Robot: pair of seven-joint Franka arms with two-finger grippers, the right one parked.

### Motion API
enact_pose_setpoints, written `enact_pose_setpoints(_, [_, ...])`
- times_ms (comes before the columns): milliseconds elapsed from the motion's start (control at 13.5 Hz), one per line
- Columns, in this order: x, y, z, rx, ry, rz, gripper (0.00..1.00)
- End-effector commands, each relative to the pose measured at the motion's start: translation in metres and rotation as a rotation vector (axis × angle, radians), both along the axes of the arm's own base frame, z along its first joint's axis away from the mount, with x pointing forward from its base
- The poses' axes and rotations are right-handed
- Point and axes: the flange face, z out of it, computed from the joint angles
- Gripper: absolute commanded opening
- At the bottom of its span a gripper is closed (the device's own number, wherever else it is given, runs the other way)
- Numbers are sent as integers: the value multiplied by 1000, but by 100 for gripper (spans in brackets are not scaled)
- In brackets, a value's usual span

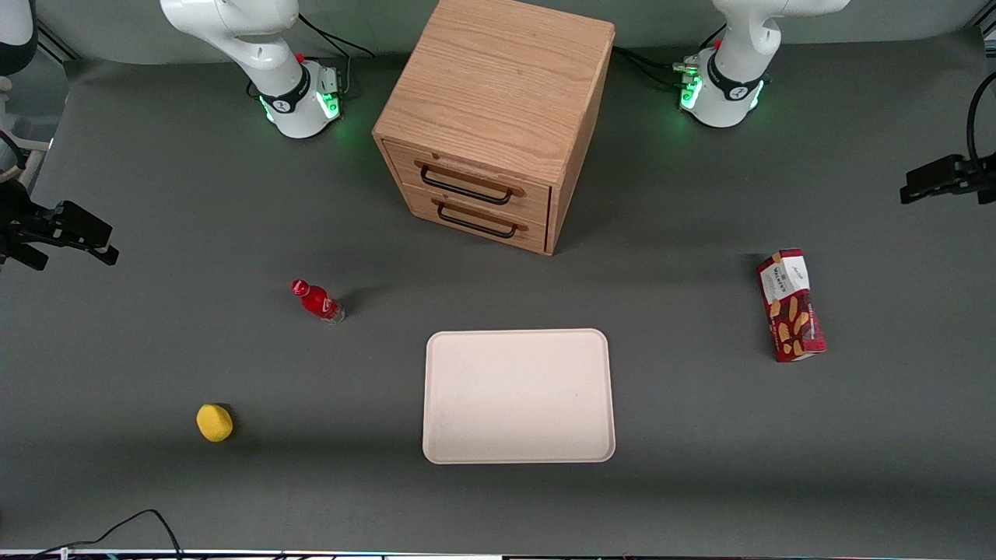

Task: Place red cookie box on tray

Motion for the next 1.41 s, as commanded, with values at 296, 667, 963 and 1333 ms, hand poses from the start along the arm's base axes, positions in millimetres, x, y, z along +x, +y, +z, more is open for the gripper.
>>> enact_pose_setpoints(296, [5,3,-20,18,63,-14,100])
enact_pose_setpoints(667, [19,8,-179,8,33,-78,100])
enact_pose_setpoints(963, [2,18,-309,10,-99,-113,100])
enact_pose_setpoints(1333, [-10,23,-392,13,-176,-113,9])
